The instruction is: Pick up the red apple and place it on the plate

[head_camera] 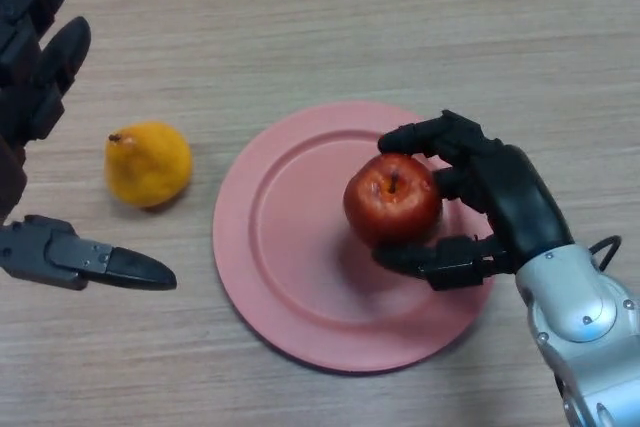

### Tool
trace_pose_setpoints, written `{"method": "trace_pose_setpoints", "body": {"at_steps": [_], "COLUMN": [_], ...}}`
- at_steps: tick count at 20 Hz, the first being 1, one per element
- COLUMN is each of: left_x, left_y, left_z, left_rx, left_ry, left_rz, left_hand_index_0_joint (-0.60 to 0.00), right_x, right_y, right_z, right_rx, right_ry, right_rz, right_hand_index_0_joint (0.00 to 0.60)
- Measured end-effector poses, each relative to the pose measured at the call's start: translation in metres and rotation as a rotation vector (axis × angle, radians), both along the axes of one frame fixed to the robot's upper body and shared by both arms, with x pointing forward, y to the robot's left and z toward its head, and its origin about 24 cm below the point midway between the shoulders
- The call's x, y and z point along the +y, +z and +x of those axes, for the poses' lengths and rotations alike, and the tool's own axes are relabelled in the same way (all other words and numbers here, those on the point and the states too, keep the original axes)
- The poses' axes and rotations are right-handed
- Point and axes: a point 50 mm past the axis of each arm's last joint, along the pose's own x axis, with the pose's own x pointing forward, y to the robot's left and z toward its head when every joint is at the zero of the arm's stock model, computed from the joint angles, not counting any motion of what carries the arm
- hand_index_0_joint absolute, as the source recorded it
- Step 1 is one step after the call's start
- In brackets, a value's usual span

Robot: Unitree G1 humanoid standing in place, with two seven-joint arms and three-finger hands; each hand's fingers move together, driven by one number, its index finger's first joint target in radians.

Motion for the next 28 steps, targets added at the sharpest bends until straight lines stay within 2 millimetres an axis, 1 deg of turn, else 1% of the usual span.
{"method": "trace_pose_setpoints", "body": {"at_steps": [1, 2, 3, 4, 6, 9, 12, 14, 15, 16, 17, 19, 20, 22, 25, 28], "left_x": [0.0, -0.002, -0.004, -0.005, -0.006, -0.006, -0.005, -0.003, -0.003, -0.004, -0.003, -0.005, -0.008, -0.015, -0.013, -0.016], "left_y": [-0.001, 0.0, 0.003, 0.005, 0.004, 0.002, 0.001, -0.001, -0.001, 0.0, 0.0, 0.0, -0.001, -0.003, -0.003, -0.008], "left_z": [0.0, -0.001, -0.003, -0.004, -0.006, -0.006, -0.004, -0.001, -0.001, -0.001, -0.001, 0.0, 0.001, 0.002, 0.003, 0.002], "left_rx": [0.019, 0.019, 0.001, -0.007, -0.005, 0.001, 0.007, 0.018, 0.017, 0.017, 0.013, 0.012, 0.017, 0.027, 0.018, 0.04], "left_ry": [0.002, 0.0, -0.008, -0.011, -0.012, -0.012, -0.01, -0.006, -0.008, -0.008, 0.004, -0.005, -0.013, -0.039, -0.004, -0.012], "left_rz": [0.0, 0.005, 0.01, 0.012, 0.013, -0.002, -0.007, -0.014, -0.015, -0.015, -0.02, -0.017, -0.018, -0.026, -0.038, -0.054], "left_hand_index_0_joint": [0.0, 0.0, 0.0, 0.0, 0.0, 0.0, 0.0, 0.0, 0.0, 0.0, 0.0, 0.0, 0.0, 0.0, 0.0, 0.0], "right_x": [0.001, 0.002, 0.003, 0.003, -0.007, -0.023, -0.033, -0.05, -0.064, -0.071, -0.076, -0.072, -0.071, -0.071, -0.087, -0.09], "right_y": [0.006, 0.013, 0.023, 0.028, 0.035, 0.049, 0.061, 0.067, 0.068, 0.069, 0.076, 0.092, 0.094, 0.091, 0.075, 0.074], "right_z": [-0.003, -0.006, -0.01, -0.012, -0.011, -0.011, -0.018, -0.024, -0.028, -0.036, -0.048, -0.061, -0.064, -0.065, -0.063, -0.063], "right_rx": [-0.016, -0.031, -0.065, -0.082, -0.067, -0.105, -0.133, -0.149, -0.153, -0.146, -0.133, -0.184, -0.193, -0.171, -0.133, -0.148], "right_ry": [0.019, 0.036, 0.058, 0.065, 0.04, 0.002, 0.051, 0.048, 0.004, -0.012, 0.0, 0.083, 0.112, 0.142, 0.053, 0.02], "right_rz": [0.008, 0.019, 0.035, 0.048, 0.086, 0.112, 0.129, 0.152, 0.153, 0.174, 0.218, 0.245, 0.268, 0.303, 0.281, 0.251], "right_hand_index_0_joint": [0.056, 0.0, 0.0, 0.0, 0.0, 0.0, 0.0, 0.0, 0.0, 0.0, 0.0, 0.0, 0.0, 0.0, 0.0, 0.0]}}
